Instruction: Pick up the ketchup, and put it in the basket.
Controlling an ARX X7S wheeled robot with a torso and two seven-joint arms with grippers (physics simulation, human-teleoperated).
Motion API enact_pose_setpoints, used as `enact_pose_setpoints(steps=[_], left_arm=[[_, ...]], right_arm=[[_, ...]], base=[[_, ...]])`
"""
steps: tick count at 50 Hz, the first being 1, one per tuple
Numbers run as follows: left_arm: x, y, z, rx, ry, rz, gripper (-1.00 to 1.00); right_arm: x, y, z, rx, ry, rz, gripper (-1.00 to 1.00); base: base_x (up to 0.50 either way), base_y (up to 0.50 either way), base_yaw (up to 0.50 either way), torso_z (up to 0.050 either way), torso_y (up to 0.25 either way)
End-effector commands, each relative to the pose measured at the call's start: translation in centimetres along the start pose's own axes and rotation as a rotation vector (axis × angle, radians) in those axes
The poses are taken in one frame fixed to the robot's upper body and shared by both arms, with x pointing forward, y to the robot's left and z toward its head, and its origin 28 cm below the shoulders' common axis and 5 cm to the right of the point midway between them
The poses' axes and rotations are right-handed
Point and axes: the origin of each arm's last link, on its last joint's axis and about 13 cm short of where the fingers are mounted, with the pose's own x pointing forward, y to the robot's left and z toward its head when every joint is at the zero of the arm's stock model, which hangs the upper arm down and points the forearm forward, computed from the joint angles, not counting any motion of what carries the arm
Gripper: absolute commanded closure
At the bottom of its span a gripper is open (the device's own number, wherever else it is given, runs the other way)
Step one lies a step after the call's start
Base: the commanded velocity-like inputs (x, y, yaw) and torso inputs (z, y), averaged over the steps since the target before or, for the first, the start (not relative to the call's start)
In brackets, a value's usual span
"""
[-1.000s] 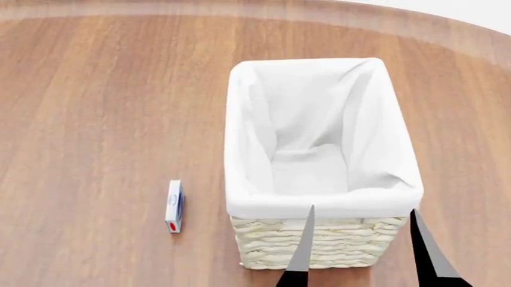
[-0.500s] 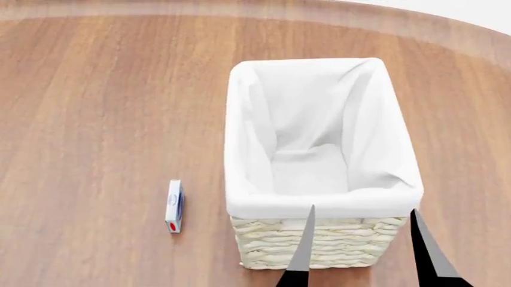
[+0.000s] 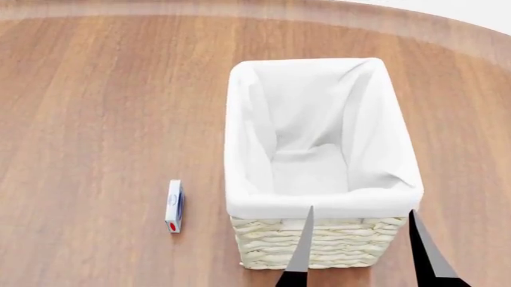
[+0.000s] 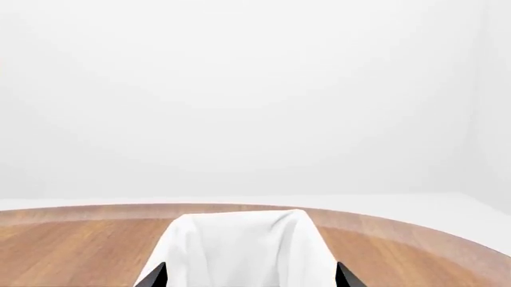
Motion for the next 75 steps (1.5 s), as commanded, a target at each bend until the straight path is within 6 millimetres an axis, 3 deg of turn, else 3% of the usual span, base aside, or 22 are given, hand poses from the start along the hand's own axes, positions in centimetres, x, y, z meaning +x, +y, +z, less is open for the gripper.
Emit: enact_pose_setpoints(steps=[1, 19, 46, 75], left_arm=[[0.2, 1.4, 0.0, -0.080, 0.035, 0.112, -1.00], [0.7, 2.7, -0.6, -0.130, 0.096, 0.245, -1.00], [1.5, 3.0, -3.1, -0.109, 0.284, 0.349, -1.00], [3.1, 2.7, -6.5, -0.006, 0.312, 0.253, -1.00]], right_arm=[[0.2, -0.1, -0.1, -0.012, -0.002, 0.001, -1.00], [0.2, -0.1, 0.0, -0.012, -0.001, 0.003, -1.00], [0.2, 0.0, -0.1, -0.011, 0.002, 0.007, -1.00], [0.1, 0.1, 0.0, -0.011, 0.002, 0.018, -1.00]], base=[[0.00, 0.00, 0.00, 0.000, 0.000], [0.00, 0.00, 0.00, 0.000, 0.000], [0.00, 0.00, 0.00, 0.000, 0.000], [0.00, 0.00, 0.00, 0.000, 0.000]])
